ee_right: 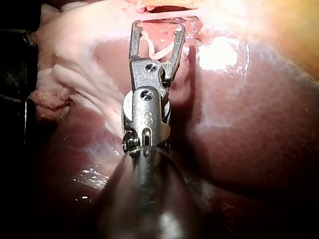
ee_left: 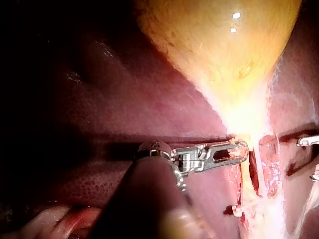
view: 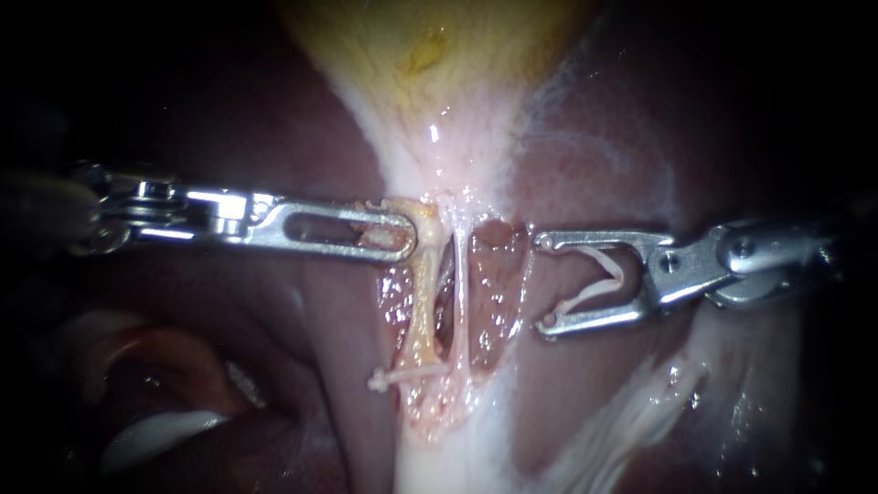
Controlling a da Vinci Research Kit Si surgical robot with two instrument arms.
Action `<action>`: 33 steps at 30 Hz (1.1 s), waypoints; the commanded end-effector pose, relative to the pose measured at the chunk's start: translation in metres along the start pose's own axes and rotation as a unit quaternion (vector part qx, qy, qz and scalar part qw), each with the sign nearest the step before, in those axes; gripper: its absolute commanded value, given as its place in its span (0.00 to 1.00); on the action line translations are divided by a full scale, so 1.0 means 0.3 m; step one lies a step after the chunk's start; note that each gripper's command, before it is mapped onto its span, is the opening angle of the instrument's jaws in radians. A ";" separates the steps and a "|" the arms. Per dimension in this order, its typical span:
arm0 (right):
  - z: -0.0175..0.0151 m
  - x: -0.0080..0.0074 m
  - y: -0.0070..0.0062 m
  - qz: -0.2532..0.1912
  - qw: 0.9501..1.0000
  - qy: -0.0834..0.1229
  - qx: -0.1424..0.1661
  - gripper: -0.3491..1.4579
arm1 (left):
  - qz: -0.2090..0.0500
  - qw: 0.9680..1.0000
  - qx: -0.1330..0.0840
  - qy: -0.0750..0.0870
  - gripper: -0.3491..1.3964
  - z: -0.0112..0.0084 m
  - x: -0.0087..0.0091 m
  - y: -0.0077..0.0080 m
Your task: Clipping second clip left tube
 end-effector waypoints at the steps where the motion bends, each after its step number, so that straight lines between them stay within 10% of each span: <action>1: 0.000 0.0000 0.0000 0.000 1.000 0.000 0.000 0.47 | 0.000 1.000 0.000 0.000 0.00 -0.0009 -0.0001 -0.0006; 14: 0.003 0.0021 -0.0012 0.001 1.000 0.002 0.006 0.47 | -0.015 1.000 0.004 -0.006 0.00 -0.0198 -0.0070 -0.0153; 33: 0.028 -0.0018 -0.0042 -0.003 1.000 0.004 0.019 0.47 | -0.014 1.000 0.003 -0.010 0.00 -0.0209 -0.0050 -0.0207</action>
